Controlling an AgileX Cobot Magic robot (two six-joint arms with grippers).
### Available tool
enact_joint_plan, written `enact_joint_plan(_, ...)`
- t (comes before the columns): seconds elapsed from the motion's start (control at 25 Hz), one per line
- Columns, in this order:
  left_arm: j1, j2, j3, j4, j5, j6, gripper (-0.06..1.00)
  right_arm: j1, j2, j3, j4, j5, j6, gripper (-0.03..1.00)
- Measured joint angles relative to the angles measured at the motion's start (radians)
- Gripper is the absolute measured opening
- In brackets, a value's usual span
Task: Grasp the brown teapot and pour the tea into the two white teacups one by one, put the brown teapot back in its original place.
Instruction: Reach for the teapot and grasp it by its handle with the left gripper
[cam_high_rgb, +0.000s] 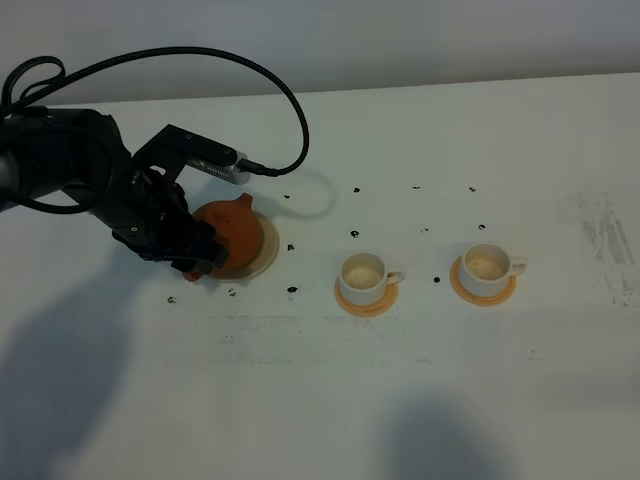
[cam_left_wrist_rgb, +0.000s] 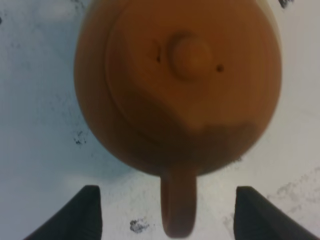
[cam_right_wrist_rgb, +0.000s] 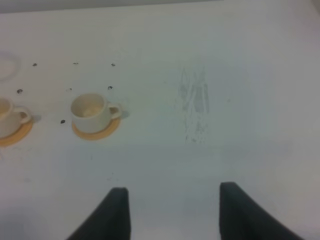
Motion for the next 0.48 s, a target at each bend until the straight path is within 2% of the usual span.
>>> enact_joint_plan(0.48,-0.011,0.003,0.0,-0.006,-0.001,-0.021,0.55,0.0,0.0,0.0,0.0,0.0,0.0,0.42)
